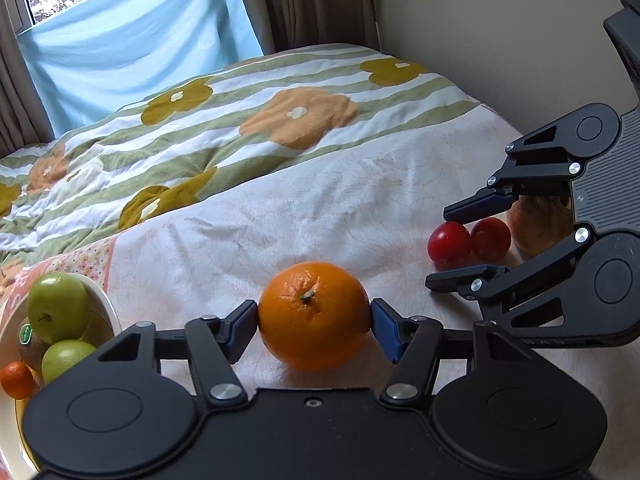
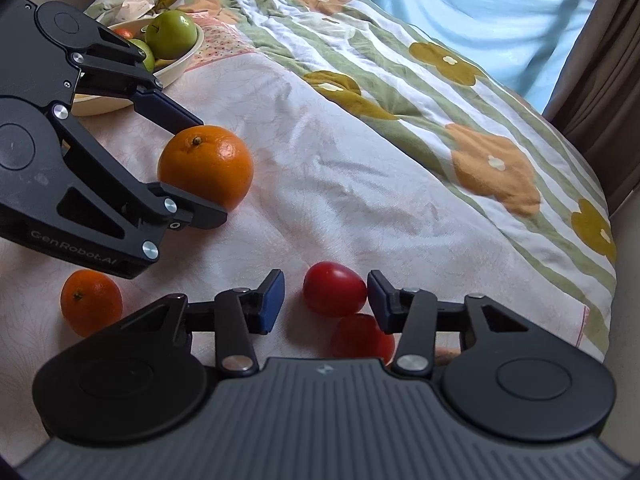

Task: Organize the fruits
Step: 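Grasp the large orange with the left tool while the right tool grasps a cherry tomato, then carry the orange and cherry tomato with both tools over the duck plate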

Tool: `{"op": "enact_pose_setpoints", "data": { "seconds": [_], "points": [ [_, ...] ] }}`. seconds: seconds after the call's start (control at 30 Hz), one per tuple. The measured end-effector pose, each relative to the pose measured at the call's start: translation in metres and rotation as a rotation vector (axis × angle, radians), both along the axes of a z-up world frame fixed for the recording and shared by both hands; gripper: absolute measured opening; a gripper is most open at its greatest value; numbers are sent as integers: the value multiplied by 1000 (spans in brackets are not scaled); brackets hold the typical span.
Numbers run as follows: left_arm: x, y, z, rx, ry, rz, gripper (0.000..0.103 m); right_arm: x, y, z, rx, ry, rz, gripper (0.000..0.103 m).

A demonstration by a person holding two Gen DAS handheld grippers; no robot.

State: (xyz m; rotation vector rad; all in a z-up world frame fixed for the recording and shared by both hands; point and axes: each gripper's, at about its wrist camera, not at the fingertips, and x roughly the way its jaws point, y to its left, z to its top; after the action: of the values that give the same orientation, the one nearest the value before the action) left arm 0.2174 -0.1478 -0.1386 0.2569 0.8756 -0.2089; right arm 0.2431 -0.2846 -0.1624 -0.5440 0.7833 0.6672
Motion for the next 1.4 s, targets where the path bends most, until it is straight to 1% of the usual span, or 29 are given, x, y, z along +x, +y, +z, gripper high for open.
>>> {"op": "enact_pose_setpoints", "data": {
  "seconds": [0.2,0.37,0.47,0.63,0.83,1.0,1.17,1.4],
  "points": [
    [-6,4,4,1,-11,6,66,5,-2,1,5,24,-1,56],
    [-11,6,10,1,-26,13,66,7,-3,2,4,39,-4,50],
    [-15,7,14,-2,-35,19,66,6,-3,3,9,42,2,50],
    [-22,9,23,-5,-56,28,65,1,-4,12,52,44,-14,50],
    [-37,17,41,-9,-92,39,65,-12,3,34,83,16,-13,50],
    [-50,29,60,-13,-135,62,65,-24,14,54,101,-8,-3,50],
    [-67,49,83,-27,-182,98,65,-38,27,79,140,-25,-5,50],
    [-90,85,113,-51,-227,127,65,-60,61,115,176,-47,-17,50]
  ]
}}
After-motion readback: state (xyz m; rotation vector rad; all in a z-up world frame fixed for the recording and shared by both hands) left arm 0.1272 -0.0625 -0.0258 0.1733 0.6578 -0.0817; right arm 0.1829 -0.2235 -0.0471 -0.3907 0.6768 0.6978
